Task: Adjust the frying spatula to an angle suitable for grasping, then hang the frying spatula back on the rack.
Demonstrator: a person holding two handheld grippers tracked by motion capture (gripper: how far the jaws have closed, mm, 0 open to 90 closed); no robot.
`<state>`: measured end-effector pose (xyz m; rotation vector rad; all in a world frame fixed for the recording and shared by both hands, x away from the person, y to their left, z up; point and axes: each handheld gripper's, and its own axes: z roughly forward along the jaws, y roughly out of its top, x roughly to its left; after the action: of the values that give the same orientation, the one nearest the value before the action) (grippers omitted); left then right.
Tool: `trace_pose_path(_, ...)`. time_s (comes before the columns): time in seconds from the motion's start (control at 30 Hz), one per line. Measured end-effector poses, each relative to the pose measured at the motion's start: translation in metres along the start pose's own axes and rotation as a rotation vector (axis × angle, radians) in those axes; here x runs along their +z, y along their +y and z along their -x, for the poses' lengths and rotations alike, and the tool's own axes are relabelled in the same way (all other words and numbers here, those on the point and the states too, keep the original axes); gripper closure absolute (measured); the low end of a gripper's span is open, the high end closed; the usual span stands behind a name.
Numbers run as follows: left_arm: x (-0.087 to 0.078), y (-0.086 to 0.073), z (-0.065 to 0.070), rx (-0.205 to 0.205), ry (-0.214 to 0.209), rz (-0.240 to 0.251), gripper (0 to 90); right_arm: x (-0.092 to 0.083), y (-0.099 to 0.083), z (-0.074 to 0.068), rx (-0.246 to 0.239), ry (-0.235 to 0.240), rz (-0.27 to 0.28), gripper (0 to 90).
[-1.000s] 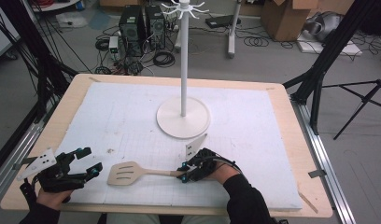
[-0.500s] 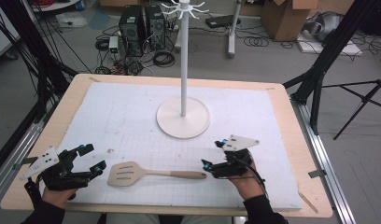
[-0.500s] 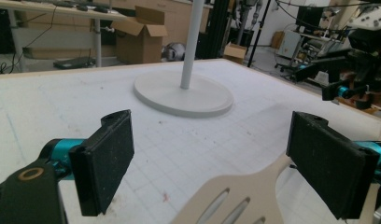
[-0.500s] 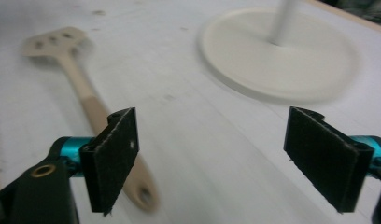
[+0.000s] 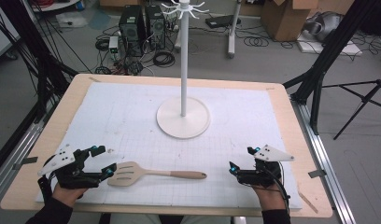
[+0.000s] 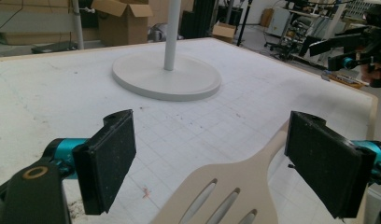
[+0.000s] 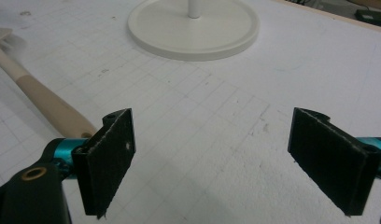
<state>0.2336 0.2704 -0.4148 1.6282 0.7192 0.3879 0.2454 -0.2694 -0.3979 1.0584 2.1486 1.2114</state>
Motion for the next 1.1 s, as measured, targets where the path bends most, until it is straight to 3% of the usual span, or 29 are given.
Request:
trace_pose_path(0.1, -0.002, 0.0, 0.0, 0.0, 0.007, 0.001, 17.0, -0.001, 0.001, 0.0, -0.018, -0.001, 0.011, 14.0)
trace_pose_path(0.27, 0.0, -0.001, 0.001, 0.005, 0.008, -0.012, 17.5, -0.004, 0.001, 0.001, -0.005, -0.006, 0.028, 14.0)
trace_pose_path(0.5, 0.006, 0.002, 0.004, 0.034, 0.009, -0.028, 16.4, -0.003, 0.001, -0.001, -0.017, 0.001, 0.022, 14.0)
trace_pose_path(0.67, 0.011, 0.007, 0.006, 0.058, -0.037, -0.05, 16.9, -0.003, 0.0, -0.002, -0.018, 0.01, 0.022, 14.0)
trace_pose_path(0.87, 0.03, 0.015, 0.016, 0.12, -0.158, -0.18, 23.9, -0.001, 0.001, -0.007, -0.04, 0.037, 0.009, 14.0)
trace_pose_path(1.1, 0.07, 0.022, 0.034, 0.241, -0.259, -0.363, 30.1, 0.003, 0.004, -0.01, -0.06, 0.06, -0.002, 14.0)
